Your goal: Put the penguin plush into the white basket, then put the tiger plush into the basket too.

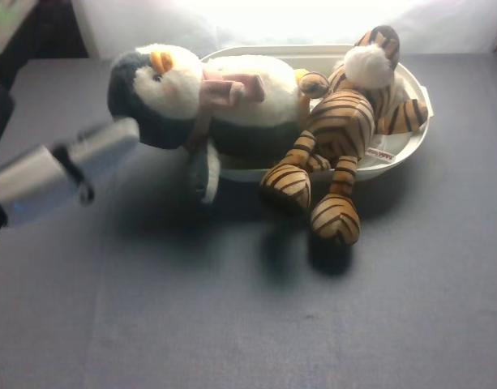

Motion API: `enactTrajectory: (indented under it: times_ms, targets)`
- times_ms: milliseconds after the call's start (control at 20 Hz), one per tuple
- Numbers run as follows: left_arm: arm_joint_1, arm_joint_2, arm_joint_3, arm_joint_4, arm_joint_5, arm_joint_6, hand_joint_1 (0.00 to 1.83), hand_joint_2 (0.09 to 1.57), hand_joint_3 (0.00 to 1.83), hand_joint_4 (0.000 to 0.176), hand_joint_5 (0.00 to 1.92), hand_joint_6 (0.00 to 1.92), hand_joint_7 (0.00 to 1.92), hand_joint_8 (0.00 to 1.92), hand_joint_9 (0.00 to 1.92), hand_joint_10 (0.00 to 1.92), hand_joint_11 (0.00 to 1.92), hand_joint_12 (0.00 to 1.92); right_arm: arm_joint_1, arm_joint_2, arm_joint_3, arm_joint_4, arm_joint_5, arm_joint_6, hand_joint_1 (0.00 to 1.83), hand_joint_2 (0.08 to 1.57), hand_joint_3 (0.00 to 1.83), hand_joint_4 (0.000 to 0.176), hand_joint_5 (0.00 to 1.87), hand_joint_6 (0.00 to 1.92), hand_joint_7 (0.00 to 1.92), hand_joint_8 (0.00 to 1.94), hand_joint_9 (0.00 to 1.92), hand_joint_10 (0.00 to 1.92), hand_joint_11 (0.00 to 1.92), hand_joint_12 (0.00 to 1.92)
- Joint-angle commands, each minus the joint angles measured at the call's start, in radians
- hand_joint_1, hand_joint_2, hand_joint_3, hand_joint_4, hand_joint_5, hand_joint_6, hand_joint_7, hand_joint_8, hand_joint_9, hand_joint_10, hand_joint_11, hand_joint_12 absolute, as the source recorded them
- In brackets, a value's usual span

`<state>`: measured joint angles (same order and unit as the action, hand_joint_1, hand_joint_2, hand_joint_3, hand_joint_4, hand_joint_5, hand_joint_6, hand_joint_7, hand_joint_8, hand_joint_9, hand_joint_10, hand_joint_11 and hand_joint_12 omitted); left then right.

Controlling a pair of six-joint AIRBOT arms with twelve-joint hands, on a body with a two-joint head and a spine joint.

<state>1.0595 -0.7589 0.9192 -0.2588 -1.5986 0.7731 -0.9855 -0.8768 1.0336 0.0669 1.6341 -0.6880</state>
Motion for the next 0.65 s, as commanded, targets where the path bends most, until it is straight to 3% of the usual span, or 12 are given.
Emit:
enactTrajectory:
  times_ms: [0,100,150,200,250,300,350,400,450,500,550,600]
  targets:
    - [-0.048,0.000,-0.009,0.085,-0.139,0.014,0.01,1.26,0.00,0.062,0.28,0.01,0.17,0.01,0.04,0.01,0.00,0.00,0.035,0.012,-0.019,-0.016,0.130,-0.039,0.36,1.18,0.00,0.058,0.22,0.03,0.42,0.03,0.51,0.07,0.16,1.39]
    - [-0.098,0.007,-0.008,0.109,-0.139,0.022,0.00,1.25,0.00,0.069,0.17,0.00,0.19,0.01,0.11,0.04,0.04,0.02,0.052,0.019,-0.030,-0.028,0.130,-0.073,0.29,1.20,0.00,0.018,0.38,0.02,0.49,0.01,0.38,0.48,0.15,1.72]
    - [-0.133,0.010,-0.007,0.108,-0.139,0.019,0.00,1.28,0.00,0.040,0.16,0.01,0.15,0.00,0.10,0.03,0.01,0.00,0.067,0.039,-0.041,-0.018,0.130,-0.056,0.46,1.18,0.00,0.059,0.41,0.01,0.51,0.00,0.31,0.71,0.15,1.72]
    - [-0.161,0.010,-0.009,0.109,-0.139,0.014,0.00,1.45,0.07,0.035,0.29,0.06,0.14,0.00,0.03,0.01,0.00,0.00,0.084,0.063,-0.059,-0.015,0.131,-0.041,0.85,1.18,0.00,0.000,0.62,0.09,0.63,0.06,0.30,0.95,0.19,1.76]
    - [-0.169,0.003,-0.010,0.106,-0.139,0.002,0.53,1.55,0.30,0.142,0.35,0.13,0.25,0.00,0.11,0.01,0.04,0.05,0.090,0.082,-0.073,-0.005,0.131,-0.028,0.18,1.23,0.02,0.000,0.60,0.08,0.71,0.11,0.40,1.03,0.29,1.74]
    - [-0.157,-0.008,-0.010,0.105,-0.139,-0.033,1.12,1.45,0.13,0.169,0.11,0.95,0.42,0.01,0.32,0.04,0.01,0.78,0.093,0.086,-0.076,0.001,0.131,0.008,0.32,1.24,0.01,0.000,0.91,0.15,1.20,0.30,1.07,1.03,1.00,1.56]
    - [-0.146,-0.011,-0.010,0.098,-0.139,-0.068,0.22,1.47,0.06,0.000,0.16,0.76,0.64,0.06,0.66,0.15,0.34,1.28,0.096,0.076,-0.074,0.010,0.131,0.041,0.89,1.30,0.00,0.000,0.70,1.19,1.37,0.48,1.33,1.15,1.39,1.39]
    - [-0.137,-0.016,-0.013,0.079,-0.139,-0.102,0.06,1.53,0.02,0.000,0.30,0.71,0.73,0.09,0.74,0.21,0.32,1.45,0.100,0.064,-0.079,0.029,0.131,0.064,0.89,1.37,0.00,0.000,0.56,1.56,1.26,0.48,1.29,0.99,1.37,1.30]
    - [-0.136,-0.031,-0.017,0.068,-0.139,-0.140,0.79,1.37,0.01,0.000,0.56,1.33,0.78,0.76,0.70,0.81,0.22,1.65,0.103,0.050,-0.095,0.060,0.131,0.068,0.75,1.38,0.00,0.141,0.53,1.66,1.14,1.12,1.32,1.33,1.37,1.51]
    - [-0.139,-0.062,-0.012,0.048,-0.139,-0.182,0.86,1.34,0.00,0.006,0.62,1.51,0.80,1.47,0.72,1.48,0.31,1.87,0.104,0.029,-0.099,0.086,0.131,0.085,0.84,1.36,0.00,0.033,0.57,1.61,1.10,1.16,1.28,1.27,1.33,1.48]
    - [-0.147,-0.092,-0.008,0.037,-0.140,-0.215,0.86,1.34,0.00,0.006,0.62,1.51,0.80,1.47,0.72,1.48,0.31,1.87,0.108,-0.001,-0.094,0.094,0.131,0.132,0.84,1.36,0.00,0.033,0.57,1.61,1.10,1.16,1.28,1.27,1.33,1.48]
    - [-0.152,-0.121,-0.010,0.024,-0.140,-0.240,0.26,1.41,0.02,0.000,0.77,1.45,0.88,1.80,0.62,1.86,0.20,1.92,0.108,-0.029,-0.086,0.100,0.132,0.182,1.08,1.21,0.00,0.000,0.83,1.22,1.35,0.90,1.57,1.05,1.64,1.35]
